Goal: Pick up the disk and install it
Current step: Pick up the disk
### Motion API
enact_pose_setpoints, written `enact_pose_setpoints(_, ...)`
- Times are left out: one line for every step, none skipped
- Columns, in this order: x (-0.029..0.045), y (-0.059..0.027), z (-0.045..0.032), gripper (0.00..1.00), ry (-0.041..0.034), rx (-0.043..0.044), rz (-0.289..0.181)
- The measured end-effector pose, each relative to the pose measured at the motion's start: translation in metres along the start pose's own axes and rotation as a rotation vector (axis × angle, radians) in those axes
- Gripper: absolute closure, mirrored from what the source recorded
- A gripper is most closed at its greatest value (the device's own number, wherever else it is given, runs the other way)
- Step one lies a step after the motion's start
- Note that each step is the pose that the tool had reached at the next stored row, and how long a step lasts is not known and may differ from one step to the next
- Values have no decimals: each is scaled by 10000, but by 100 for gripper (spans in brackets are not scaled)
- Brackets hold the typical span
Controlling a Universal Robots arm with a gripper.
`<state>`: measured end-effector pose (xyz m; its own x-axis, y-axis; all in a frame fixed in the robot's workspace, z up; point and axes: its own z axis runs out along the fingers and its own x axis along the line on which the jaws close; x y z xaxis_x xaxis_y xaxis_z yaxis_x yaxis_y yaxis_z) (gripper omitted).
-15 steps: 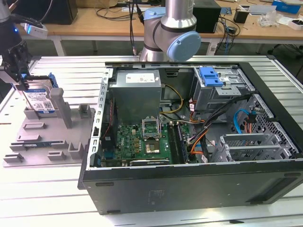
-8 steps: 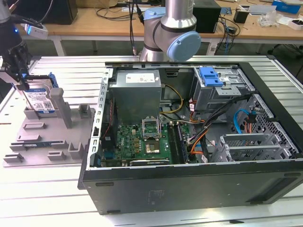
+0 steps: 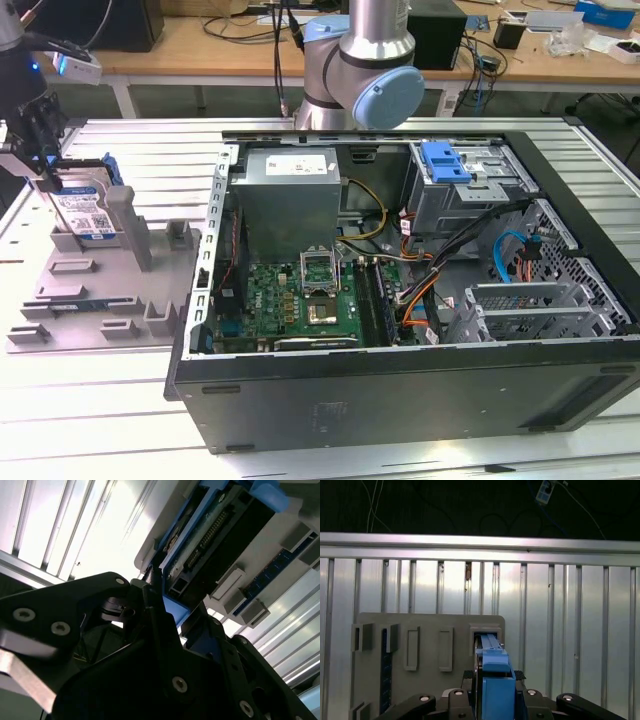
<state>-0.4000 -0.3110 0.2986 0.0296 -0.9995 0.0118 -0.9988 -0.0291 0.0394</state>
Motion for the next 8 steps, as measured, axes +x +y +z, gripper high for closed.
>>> enact_pose_setpoints(0,0,0,61,0,0,0)
enact_pose_setpoints(0,0,0,61,0,0,0)
enact_pose_setpoints(0,0,0,61,0,0,0)
enact_pose_setpoints(0,0,1,63,0,0,0)
enact_pose_setpoints(0,0,1,63,0,0,0)
enact_pose_setpoints(0,0,3,63,0,0,0)
enact_pose_setpoints(0,0,3,63,0,0,0)
enact_pose_setpoints(0,0,3,63,0,0,0)
